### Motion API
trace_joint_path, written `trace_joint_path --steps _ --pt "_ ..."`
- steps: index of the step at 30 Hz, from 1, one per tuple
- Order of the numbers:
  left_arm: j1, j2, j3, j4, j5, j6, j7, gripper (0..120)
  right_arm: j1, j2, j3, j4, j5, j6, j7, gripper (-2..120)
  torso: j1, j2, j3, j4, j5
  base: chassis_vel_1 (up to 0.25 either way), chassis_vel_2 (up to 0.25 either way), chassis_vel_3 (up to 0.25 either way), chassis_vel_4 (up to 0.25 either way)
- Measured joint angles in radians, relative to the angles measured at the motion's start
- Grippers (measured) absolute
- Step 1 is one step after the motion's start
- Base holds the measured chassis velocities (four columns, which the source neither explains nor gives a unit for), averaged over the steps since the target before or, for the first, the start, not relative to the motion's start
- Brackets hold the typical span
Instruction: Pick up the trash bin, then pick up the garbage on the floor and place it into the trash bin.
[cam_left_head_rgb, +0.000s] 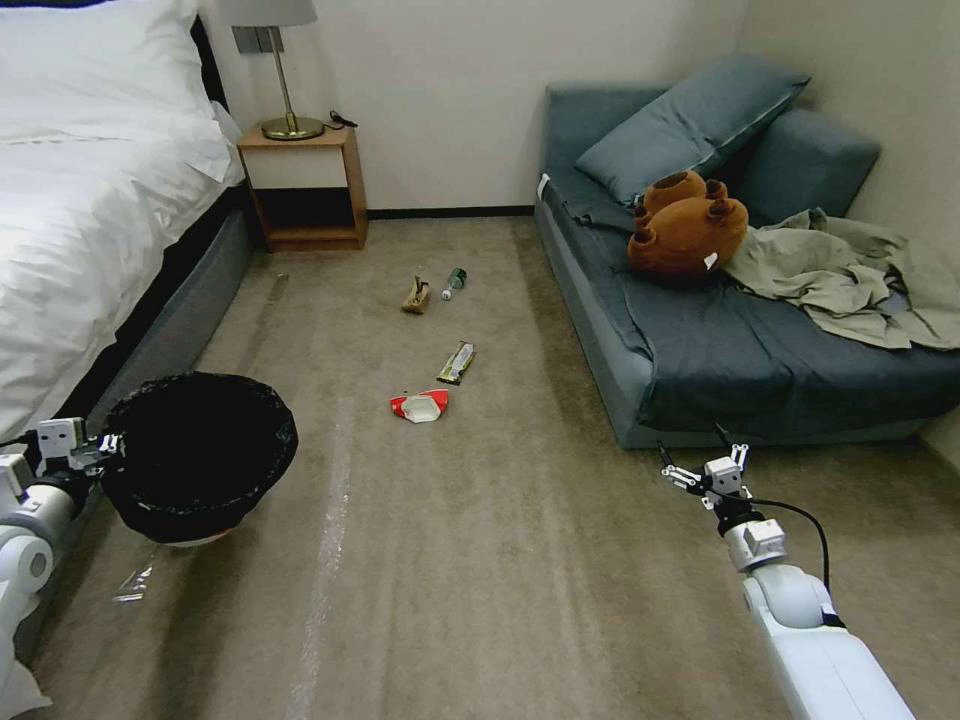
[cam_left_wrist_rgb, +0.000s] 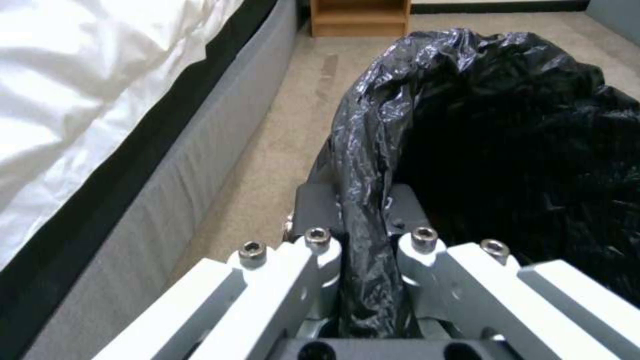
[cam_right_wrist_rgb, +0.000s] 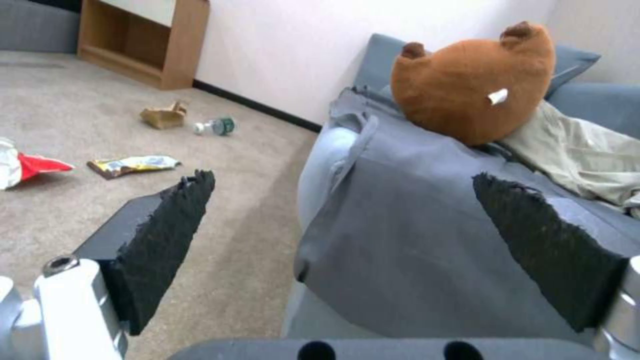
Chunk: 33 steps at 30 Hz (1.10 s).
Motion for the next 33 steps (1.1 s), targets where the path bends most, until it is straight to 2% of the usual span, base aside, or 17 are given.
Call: trace_joint_path --steps 33 --pt "-0.031 0.006 0.014 0.035 0.0 -0.005 0.008 5 0.054 0.023 -0.07 -0.01 -0.014 -0.018 0.0 100 0.0 0.0 0.0 -0.0001 -0.0001 -0.048 0.049 0.04 -0.049"
